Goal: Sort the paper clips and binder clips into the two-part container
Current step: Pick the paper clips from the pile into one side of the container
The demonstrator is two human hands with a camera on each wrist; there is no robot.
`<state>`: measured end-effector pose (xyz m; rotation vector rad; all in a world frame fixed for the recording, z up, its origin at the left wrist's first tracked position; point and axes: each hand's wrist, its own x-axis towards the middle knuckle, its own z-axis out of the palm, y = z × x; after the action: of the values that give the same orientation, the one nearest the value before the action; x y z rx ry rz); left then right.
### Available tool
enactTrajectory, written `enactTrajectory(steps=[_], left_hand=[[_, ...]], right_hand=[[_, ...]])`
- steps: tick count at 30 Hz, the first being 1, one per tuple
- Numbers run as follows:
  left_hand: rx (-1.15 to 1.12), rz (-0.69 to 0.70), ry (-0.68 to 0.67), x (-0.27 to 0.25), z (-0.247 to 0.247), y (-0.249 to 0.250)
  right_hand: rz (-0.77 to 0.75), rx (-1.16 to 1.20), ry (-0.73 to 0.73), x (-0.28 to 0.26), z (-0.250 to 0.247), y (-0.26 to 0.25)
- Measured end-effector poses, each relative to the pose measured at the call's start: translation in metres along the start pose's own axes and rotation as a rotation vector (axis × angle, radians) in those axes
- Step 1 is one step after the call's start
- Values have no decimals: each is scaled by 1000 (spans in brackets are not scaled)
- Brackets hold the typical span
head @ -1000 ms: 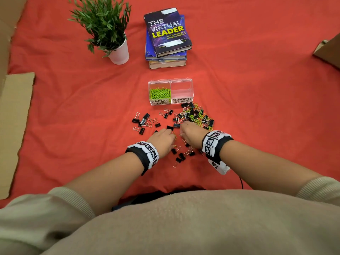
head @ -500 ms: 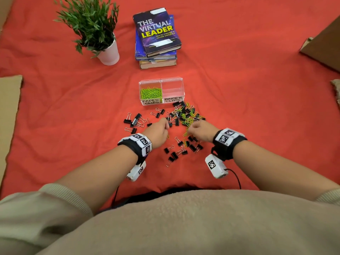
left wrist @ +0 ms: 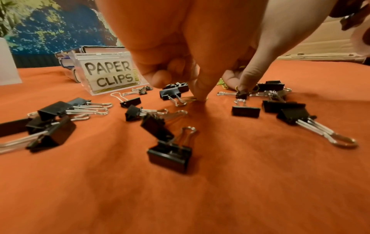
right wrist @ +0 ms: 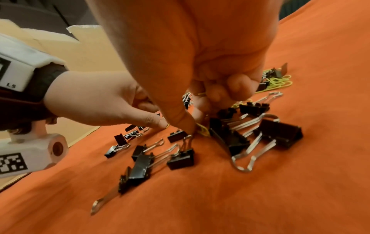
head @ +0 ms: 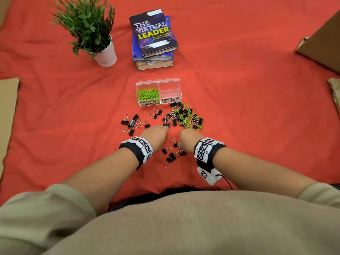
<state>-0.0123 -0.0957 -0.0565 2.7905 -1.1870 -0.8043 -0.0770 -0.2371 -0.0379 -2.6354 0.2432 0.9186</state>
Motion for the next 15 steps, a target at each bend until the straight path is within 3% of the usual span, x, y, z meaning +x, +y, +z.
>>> enactTrajectory(steps=[5, 9, 15], left_hand=[[-68, -23, -11, -1, 0, -2], [-332, -62, -3, -2, -4, 2], [-577, -123, 38, 7, -18, 13]], right_hand=[[20, 445, 80, -1, -15, 19], [96, 779, 74, 0, -34, 52], [103, 404, 222, 7, -25, 62]])
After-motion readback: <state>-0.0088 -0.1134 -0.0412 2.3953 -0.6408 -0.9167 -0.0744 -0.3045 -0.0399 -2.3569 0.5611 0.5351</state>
